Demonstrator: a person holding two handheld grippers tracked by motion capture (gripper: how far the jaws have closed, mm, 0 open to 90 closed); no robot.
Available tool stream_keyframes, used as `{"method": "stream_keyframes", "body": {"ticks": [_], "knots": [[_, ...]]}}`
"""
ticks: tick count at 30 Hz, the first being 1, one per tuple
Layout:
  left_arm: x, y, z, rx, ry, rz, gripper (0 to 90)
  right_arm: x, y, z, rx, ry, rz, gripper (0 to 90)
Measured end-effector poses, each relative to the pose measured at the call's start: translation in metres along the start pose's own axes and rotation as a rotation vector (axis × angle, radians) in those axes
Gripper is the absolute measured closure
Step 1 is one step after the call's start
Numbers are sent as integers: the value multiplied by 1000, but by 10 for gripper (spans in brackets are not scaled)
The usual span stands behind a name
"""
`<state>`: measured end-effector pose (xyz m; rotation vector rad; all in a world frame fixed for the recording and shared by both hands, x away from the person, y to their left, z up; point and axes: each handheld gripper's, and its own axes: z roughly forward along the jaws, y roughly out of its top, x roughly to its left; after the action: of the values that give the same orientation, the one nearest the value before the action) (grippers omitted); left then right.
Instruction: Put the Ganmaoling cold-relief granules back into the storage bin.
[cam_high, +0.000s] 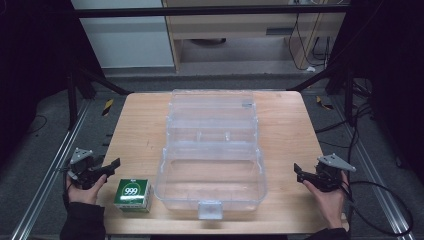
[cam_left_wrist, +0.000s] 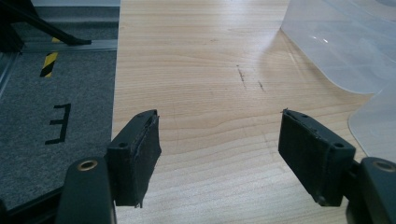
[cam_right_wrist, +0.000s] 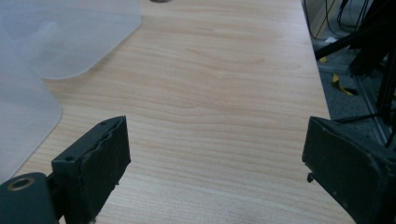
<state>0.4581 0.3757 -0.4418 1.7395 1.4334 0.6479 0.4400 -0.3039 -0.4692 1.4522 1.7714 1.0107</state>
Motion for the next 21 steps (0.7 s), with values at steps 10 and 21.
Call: {"method": "stream_keyframes", "body": {"ticks": [10, 21], "knots": [[-8, 3, -1, 2, -57, 58, 284, 7, 4, -10, -21, 37, -18, 90], [-20, 14, -7, 34, -183, 184, 257, 8, 4, -11, -17, 35, -36, 91]]}}
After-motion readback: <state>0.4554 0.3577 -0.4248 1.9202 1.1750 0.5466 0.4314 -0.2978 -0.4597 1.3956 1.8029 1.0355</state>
